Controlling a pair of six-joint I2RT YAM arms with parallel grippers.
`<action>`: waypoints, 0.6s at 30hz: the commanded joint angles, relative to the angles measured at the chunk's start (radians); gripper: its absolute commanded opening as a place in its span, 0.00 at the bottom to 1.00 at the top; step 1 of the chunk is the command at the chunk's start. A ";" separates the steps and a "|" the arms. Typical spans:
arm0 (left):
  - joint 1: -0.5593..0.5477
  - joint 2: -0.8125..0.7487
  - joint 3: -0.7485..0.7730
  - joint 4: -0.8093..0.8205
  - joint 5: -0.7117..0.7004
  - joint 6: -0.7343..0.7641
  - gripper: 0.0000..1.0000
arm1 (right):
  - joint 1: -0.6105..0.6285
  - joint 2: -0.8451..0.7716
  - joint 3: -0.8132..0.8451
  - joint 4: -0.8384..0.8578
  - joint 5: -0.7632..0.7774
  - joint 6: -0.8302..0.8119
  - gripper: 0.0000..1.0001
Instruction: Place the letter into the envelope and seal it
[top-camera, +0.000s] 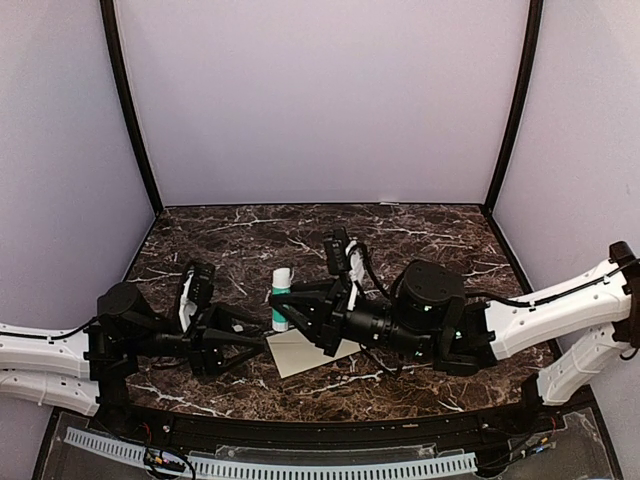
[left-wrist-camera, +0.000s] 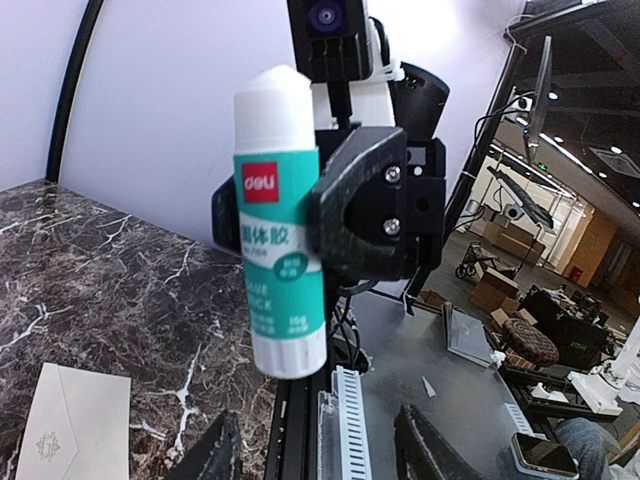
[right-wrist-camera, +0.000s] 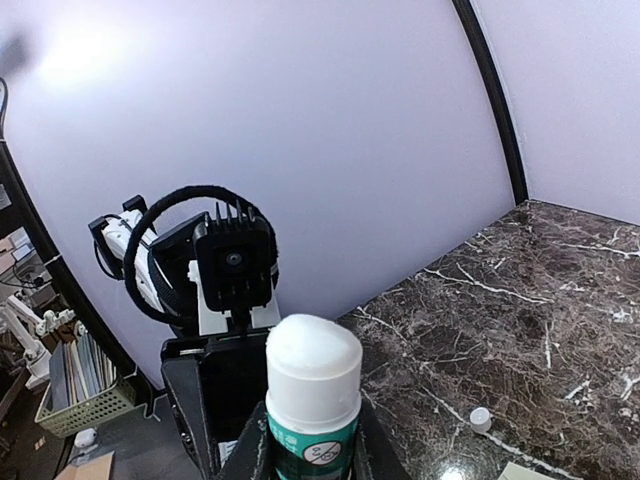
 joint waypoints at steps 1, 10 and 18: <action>0.003 -0.023 -0.020 0.075 0.062 -0.017 0.52 | 0.037 0.052 0.034 0.137 0.066 -0.013 0.00; 0.003 0.001 -0.015 0.092 0.084 -0.029 0.48 | 0.060 0.123 0.093 0.136 0.087 -0.010 0.00; 0.003 0.002 -0.015 0.100 0.094 -0.036 0.38 | 0.063 0.135 0.101 0.137 0.093 -0.005 0.00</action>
